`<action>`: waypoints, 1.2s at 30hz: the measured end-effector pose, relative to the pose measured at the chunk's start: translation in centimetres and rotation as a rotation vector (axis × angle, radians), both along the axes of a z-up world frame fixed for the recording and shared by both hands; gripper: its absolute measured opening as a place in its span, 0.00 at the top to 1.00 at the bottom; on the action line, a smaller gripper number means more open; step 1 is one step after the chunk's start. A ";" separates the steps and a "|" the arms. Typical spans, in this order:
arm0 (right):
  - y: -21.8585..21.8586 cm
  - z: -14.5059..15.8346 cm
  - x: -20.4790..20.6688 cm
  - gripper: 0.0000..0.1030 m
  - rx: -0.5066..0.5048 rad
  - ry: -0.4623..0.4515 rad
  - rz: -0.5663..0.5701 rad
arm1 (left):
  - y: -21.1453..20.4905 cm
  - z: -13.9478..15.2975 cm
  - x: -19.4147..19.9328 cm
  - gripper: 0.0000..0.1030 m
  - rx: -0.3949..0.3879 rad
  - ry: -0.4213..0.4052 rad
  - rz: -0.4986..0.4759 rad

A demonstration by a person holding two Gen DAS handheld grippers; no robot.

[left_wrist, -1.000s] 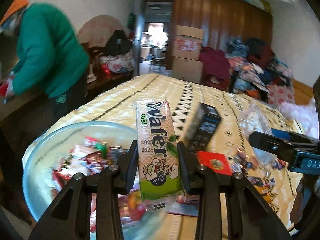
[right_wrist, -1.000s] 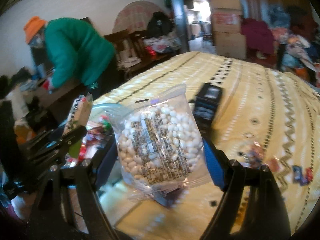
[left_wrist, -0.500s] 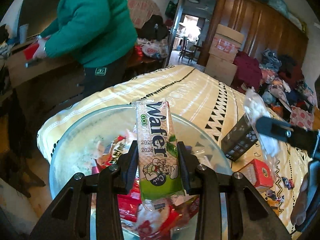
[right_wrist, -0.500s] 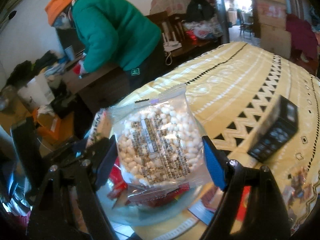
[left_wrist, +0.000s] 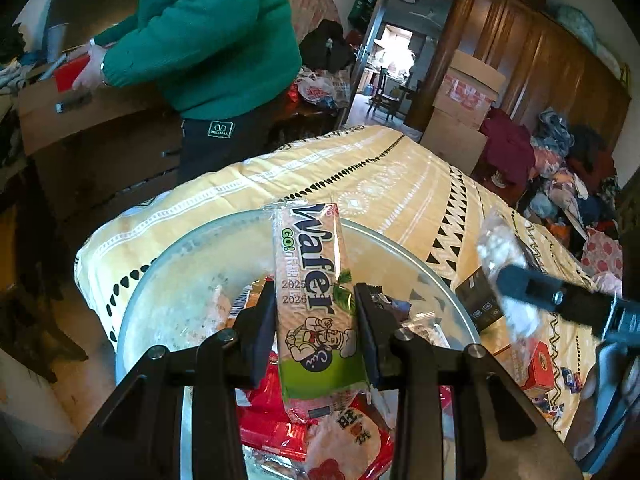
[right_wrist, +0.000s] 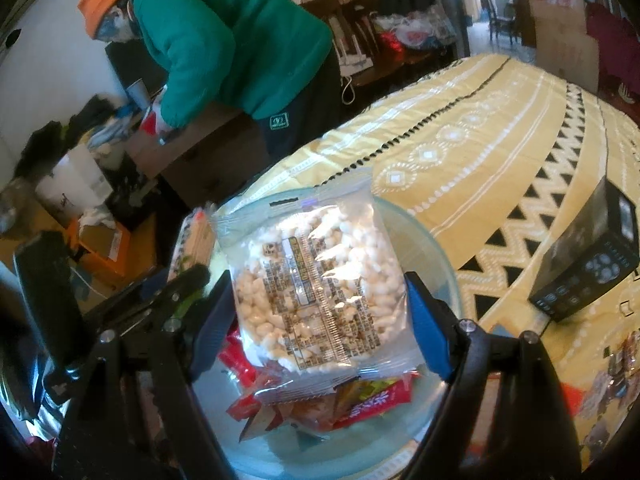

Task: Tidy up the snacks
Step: 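Open left tool to drop the Wafer bar while right tool drops the candy bag into bowl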

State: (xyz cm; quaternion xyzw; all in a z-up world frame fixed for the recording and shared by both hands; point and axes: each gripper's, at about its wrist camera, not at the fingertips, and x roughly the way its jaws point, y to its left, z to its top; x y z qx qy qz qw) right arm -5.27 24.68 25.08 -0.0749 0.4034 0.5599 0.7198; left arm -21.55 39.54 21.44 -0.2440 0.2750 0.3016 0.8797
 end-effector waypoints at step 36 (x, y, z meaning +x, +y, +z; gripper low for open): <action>1.0 -4.4 -1.9 0.12 -0.044 0.111 0.058 | 0.5 -2.9 2.0 0.36 -0.028 0.064 0.002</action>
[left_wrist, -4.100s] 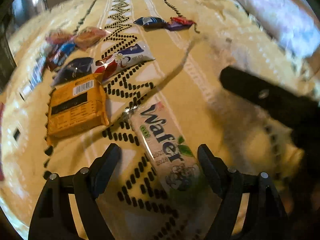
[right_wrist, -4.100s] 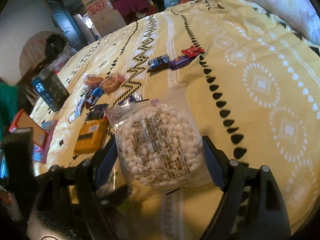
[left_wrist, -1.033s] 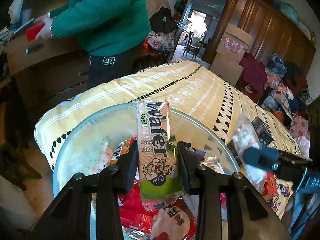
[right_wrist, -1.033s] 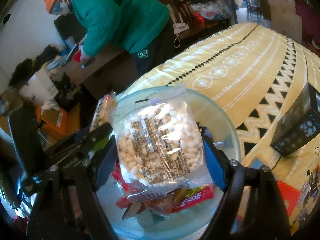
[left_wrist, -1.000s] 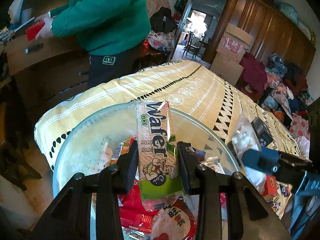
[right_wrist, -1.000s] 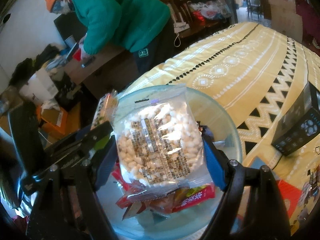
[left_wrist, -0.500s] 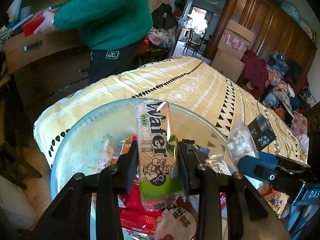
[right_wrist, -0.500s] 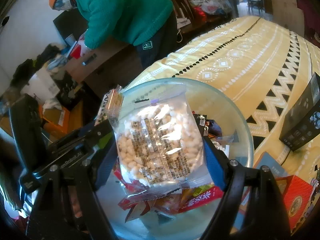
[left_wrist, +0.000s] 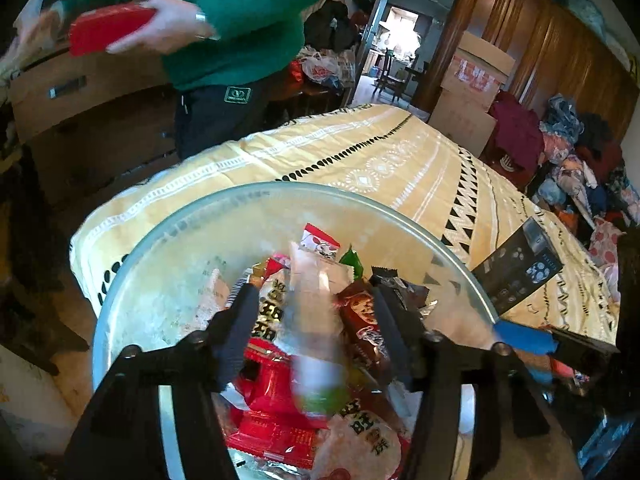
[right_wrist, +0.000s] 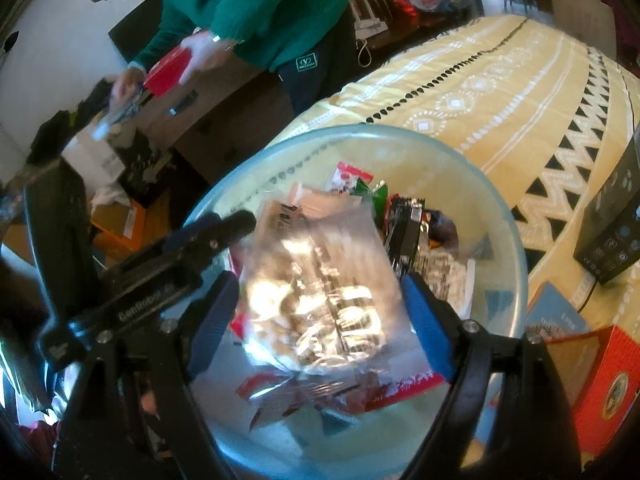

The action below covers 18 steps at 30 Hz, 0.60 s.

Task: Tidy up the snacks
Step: 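Open left tool to drop the Wafer bar while right tool drops the candy bag into bowl, then move both empty tools back over the snacks on the bed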

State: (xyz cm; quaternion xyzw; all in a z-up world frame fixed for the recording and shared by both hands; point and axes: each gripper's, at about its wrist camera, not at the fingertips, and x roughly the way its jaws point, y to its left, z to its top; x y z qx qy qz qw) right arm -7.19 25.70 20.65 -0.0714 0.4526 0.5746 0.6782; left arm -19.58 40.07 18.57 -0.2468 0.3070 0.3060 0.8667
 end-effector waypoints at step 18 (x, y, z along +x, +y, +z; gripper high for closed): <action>-9.8 -0.8 -3.6 0.10 0.058 -0.043 -0.104 | -5.6 0.9 1.5 0.31 0.015 -0.010 -0.107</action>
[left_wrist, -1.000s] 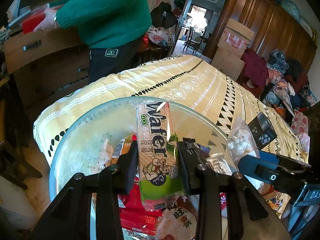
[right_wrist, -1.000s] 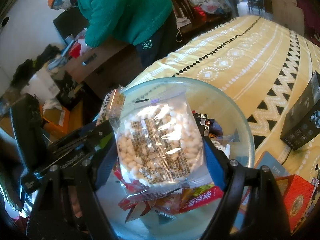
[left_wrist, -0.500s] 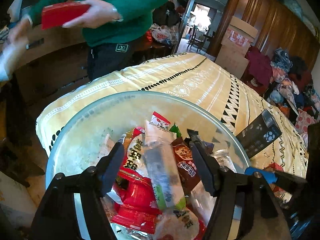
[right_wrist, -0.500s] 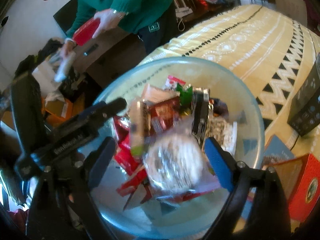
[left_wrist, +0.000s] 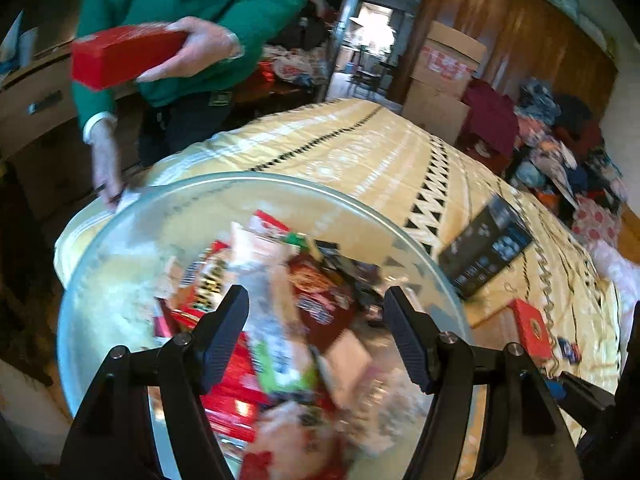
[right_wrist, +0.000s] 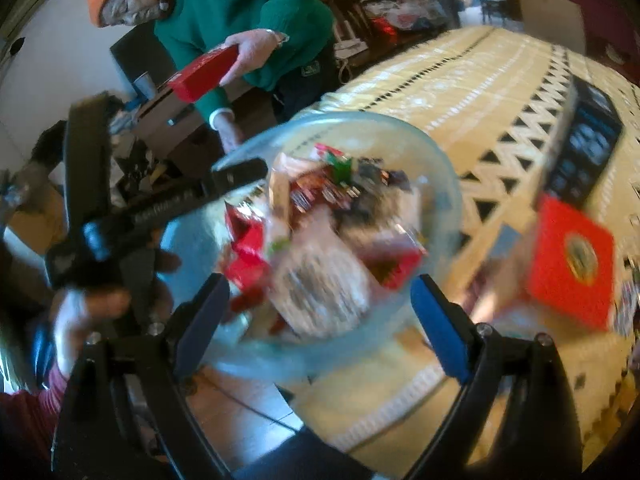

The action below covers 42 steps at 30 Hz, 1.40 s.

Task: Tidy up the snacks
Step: 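Move both empty tools back over the snacks on the bed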

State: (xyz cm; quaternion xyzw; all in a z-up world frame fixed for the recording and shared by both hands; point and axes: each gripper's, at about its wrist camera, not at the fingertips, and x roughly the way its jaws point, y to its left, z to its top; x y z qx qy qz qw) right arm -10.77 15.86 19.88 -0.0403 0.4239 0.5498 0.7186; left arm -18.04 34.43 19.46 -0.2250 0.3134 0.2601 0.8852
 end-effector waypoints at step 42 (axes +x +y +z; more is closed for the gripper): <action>-30.9 -12.1 2.6 0.10 -0.002 0.254 -0.547 | -32.4 0.0 14.7 0.18 0.349 0.130 -0.503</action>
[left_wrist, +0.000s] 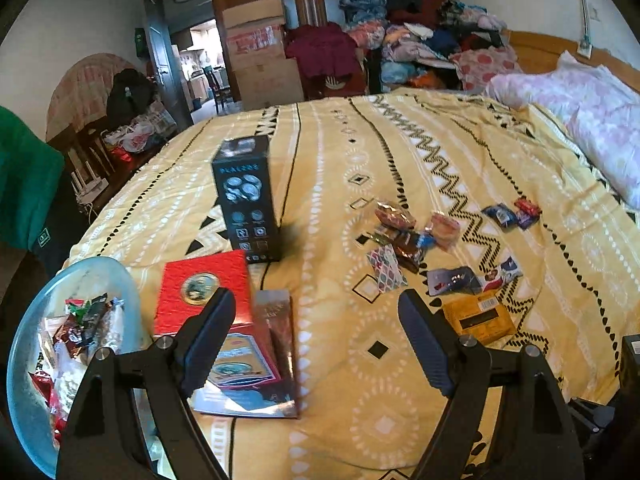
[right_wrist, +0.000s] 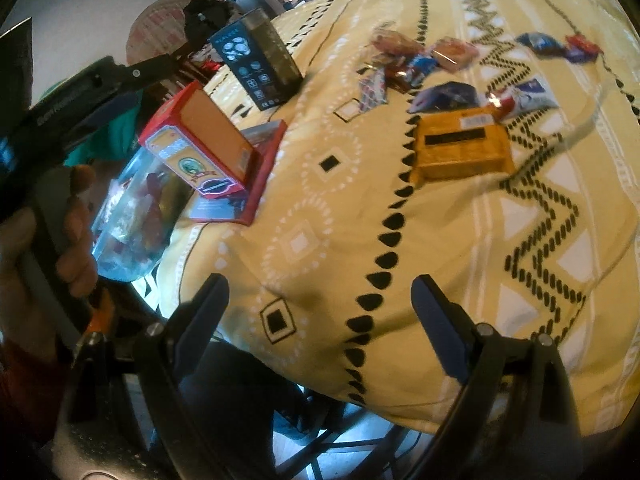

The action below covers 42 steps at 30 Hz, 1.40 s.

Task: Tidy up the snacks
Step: 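Move both empty tools back over the snacks on the bed, then grasp the small silver packet on the bed with the right tool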

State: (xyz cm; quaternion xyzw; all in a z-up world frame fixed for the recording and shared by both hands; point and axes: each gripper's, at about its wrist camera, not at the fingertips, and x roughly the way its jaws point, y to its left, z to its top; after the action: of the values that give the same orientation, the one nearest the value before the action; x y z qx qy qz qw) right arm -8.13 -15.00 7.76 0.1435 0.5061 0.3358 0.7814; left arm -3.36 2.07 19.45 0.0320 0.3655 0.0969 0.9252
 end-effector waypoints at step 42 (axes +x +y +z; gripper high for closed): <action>10.5 -6.7 37.8 0.31 -0.143 0.100 0.107 | 0.3 -14.3 -0.6 0.18 -0.266 0.112 -0.211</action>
State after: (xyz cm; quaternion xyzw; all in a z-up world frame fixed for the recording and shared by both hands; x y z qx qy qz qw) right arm 29.63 -4.51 1.10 0.0766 0.5740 0.3322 0.7445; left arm -3.95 2.41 5.13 -0.0473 0.4204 -0.0522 0.9046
